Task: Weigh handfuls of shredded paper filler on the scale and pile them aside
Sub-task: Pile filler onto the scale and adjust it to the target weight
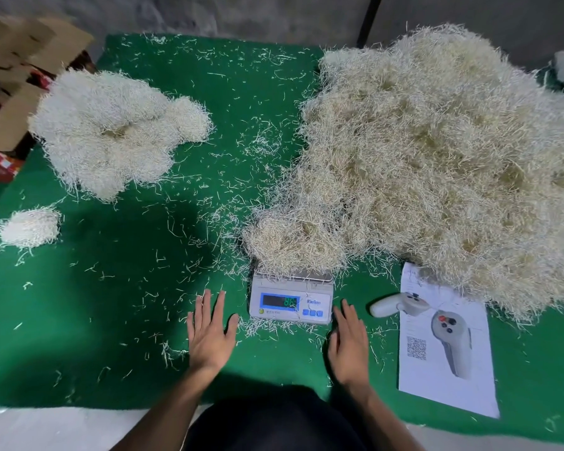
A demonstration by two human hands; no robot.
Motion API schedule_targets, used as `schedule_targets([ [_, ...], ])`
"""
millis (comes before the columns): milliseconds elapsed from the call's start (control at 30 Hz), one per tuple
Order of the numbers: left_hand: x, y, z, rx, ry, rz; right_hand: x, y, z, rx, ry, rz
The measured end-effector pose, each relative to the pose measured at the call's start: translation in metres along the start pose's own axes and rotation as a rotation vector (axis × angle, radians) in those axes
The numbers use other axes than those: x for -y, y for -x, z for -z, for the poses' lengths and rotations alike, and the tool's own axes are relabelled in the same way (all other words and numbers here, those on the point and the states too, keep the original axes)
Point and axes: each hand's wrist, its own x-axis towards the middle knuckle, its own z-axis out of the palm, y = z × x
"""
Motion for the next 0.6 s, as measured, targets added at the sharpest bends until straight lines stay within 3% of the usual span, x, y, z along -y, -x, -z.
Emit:
schedule_targets([
  [233,-0.007,0.001,0.007,-0.039,0.030,0.000,0.003,-0.005,0.004,-0.029,-0.023,-0.012],
  [367,-0.032,-0.018,0.032,-0.054,-0.205,0.038,0.025,-0.040,0.031,-0.111,-0.375,-0.278],
  [433,-0.056,-0.038,0.051,-0.122,-0.197,0.021,0.044,-0.063,0.052,-0.171,-0.462,-0.310],
  [533,-0.091,-0.066,0.078,-0.271,0.207,-0.016,0.074,-0.094,0.077,-0.273,-0.461,-0.157],
  [600,-0.117,-0.076,0.095,-0.260,0.574,0.000,0.094,-0.113,0.086,-0.271,-0.457,-0.070],
])
